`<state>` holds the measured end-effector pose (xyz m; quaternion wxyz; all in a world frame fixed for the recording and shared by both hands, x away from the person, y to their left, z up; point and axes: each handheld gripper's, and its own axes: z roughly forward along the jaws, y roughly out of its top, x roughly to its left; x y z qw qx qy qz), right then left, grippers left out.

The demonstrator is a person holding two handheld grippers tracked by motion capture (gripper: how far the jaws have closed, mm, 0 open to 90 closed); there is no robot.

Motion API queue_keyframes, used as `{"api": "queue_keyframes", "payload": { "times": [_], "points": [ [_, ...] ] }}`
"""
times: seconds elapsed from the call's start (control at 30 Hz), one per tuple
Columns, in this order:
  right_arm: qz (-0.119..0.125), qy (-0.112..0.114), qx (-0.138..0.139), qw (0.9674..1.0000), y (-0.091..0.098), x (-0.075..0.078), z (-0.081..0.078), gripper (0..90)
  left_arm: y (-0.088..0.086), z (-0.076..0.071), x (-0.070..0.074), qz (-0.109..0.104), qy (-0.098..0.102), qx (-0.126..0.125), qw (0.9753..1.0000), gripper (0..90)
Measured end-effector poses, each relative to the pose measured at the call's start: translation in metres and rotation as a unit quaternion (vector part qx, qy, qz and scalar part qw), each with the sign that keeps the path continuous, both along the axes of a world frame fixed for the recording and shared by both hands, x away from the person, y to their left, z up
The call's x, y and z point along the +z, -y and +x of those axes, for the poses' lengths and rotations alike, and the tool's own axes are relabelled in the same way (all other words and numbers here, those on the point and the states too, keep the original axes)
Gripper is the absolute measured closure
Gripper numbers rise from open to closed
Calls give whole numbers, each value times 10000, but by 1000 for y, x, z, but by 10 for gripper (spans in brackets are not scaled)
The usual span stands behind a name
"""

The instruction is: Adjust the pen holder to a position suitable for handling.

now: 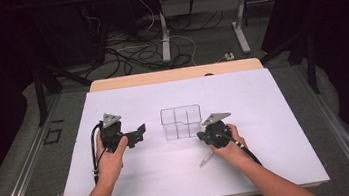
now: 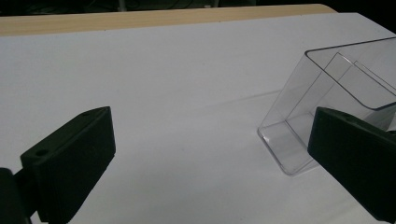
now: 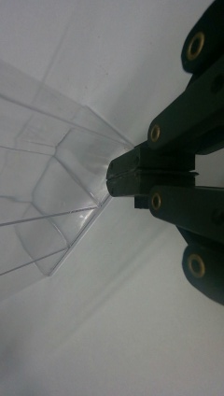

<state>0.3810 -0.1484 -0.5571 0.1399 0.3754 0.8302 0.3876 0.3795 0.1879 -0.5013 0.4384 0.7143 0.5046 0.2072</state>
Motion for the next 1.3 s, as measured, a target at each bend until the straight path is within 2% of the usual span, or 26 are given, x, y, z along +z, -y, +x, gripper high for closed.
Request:
{"api": "queue_keyframes", "payload": {
  "times": [0.13, 0.23, 0.27, 0.37, 0.4, 0.47, 0.5, 0.57, 0.6, 0.67, 0.8, 1.03, 1.3],
  "points": [
    [152, 65, -62, 9998, 2, 2, -1, 868, -1, 0, 0, -9, -2, -7, 10000, 7],
    [162, -4, -86, 9998, 4, 5, -4, 822, -1, 0, 0, -35, 3, -21, 10000, 8],
    [124, 18, -52, 9999, 7, 6, -4, 805, -1, 0, 1, -52, -1, -15, 10000, 9],
    [275, 142, -153, 9994, 11, 10, -5, 751, -3, 0, 1, -95, -11, -37, 9999, 10],
    [255, 96, -155, 9995, 13, 13, -6, 733, -3, 0, 1, -104, -11, -42, 9999, 10],
    [364, 198, -265, 9988, 16, 17, -6, 688, -3, 0, 1, -103, -7, -47, 9999, 16],
    [369, 172, -274, 9988, 19, 21, -7, 672, -2, 0, 0, -106, -8, -54, 9999, 17],
    [498, 333, -322, 9977, 22, 24, -6, 632, -3, 0, 0, -90, -36, -82, 9999, 18],
    [369, 313, -322, 9983, 25, 28, -6, 615, -2, 1, 0, -102, -22, -80, 9999, 17],
    [439, 514, -364, 9971, 27, 31, -5, 576, -3, 1, 0, -141, -18, -91, 9999, 18],
    [537, 677, -471, 9951, 32, 37, -4, 455, -2, 1, 0, -190, -3, -119, 9997, 18],
    [586, 769, -683, 9930, 44, 44, -7, 288, -1, 1, -1, -211, -22, -134, 9997, 18],
    [637, 791, -1047, 9893, 65, 53, -11, 174, -2, 1, 0, -276, -22, -152, 9995, 10]
  ]
}}
